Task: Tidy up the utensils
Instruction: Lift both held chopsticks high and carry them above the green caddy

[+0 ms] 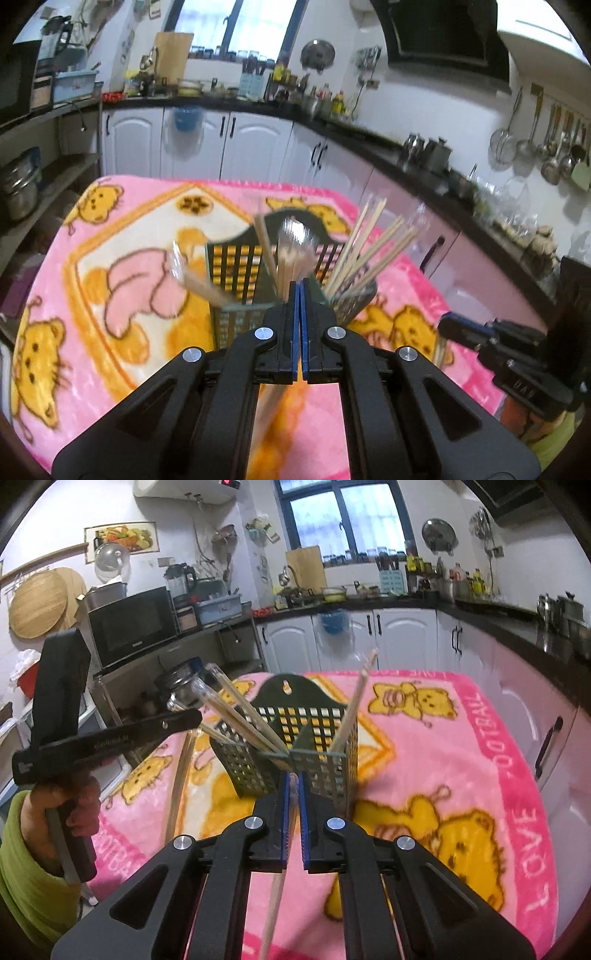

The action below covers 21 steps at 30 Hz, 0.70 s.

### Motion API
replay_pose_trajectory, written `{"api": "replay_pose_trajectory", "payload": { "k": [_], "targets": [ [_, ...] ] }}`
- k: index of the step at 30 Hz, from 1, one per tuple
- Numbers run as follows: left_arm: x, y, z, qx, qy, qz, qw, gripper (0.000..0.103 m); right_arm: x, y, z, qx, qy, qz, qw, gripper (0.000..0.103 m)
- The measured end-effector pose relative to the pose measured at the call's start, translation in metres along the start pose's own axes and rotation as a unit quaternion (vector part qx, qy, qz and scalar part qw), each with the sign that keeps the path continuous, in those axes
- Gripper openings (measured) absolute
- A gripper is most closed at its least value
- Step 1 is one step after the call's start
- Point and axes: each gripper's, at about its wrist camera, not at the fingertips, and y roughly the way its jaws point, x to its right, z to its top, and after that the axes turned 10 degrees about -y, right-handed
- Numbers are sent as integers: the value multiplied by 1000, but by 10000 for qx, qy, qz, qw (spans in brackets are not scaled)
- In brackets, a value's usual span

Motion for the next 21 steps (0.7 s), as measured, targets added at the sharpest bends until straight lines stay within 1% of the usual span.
{"api": "replay_pose_trajectory", "payload": {
  "k": [4, 14, 17, 21],
  "targets": [
    [3, -11, 12, 205, -30, -77, 9998, 0, -6, -8, 11, 196, -82, -29, 9998, 5],
    [8, -27, 43, 597, -310, -447, 9967, 0, -9, -18, 42, 593, -207, -84, 9980, 5],
    [13, -31, 50, 750, -309, -485, 9955, 0, -10, -21, 52, 704, -277, -87, 9971, 5],
    [19, -34, 59, 862, -303, -547, 9943, 0, -14, -25, 66, 894, -398, -116, 9951, 5]
  ]
}}
